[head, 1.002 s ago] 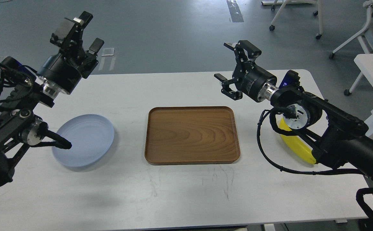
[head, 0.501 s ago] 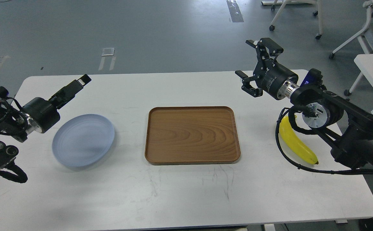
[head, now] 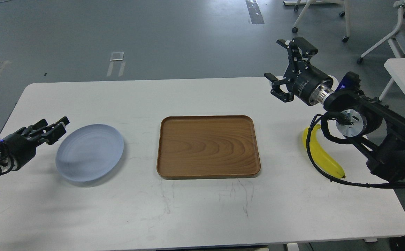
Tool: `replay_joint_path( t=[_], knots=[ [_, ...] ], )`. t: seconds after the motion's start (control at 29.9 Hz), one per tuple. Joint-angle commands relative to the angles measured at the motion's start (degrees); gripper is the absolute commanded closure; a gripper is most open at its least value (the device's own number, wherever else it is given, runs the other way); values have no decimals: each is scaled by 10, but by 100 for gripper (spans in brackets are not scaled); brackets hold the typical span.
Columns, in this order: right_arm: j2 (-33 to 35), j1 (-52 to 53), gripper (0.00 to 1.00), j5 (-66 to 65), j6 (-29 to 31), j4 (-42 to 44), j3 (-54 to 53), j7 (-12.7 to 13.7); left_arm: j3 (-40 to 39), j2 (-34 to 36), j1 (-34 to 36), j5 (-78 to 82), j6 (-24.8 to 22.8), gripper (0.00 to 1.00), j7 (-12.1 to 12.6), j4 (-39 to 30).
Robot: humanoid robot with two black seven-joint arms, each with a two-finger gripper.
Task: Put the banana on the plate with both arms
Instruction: 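Grip the edge of the light blue plate with the left gripper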
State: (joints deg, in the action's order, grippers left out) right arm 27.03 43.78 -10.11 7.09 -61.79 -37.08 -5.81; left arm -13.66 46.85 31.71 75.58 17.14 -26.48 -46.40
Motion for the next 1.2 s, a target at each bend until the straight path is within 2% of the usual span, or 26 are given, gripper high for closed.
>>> replay_joint_path(
  t=[0.0,0.3,0.43,0.63,0.8,0.97,1.04,1.17],
  knots=[
    [0,0,0,0,-1,0,0,0,38,-4,0,0,13,14,-1,16],
    [0,0,0,0,-1,1,-1,0,62,-13,-6,-1,22,14,-1,16],
    [0,0,0,0,-1,4,-2,0,63,-18,-6,0,21,18,-2,18],
    [0,0,0,0,-2,4,-1,0,63,-39,-6,1,10,20,-7,59],
    [0,0,0,0,-2,4,-2,0,64,-40,-9,-8,1,20,-15,60],
    [0,1,0,0,-2,5,-1,0,75,-40,-8,-9,1,26,-15,60],
    [0,1,0,0,-2,5,-1,0,79,-40,-9,-9,0,35,-15,60],
    [0,0,0,0,-2,5,0,0,97,-45,-8,-10,0,38,-15,60]
  ],
)
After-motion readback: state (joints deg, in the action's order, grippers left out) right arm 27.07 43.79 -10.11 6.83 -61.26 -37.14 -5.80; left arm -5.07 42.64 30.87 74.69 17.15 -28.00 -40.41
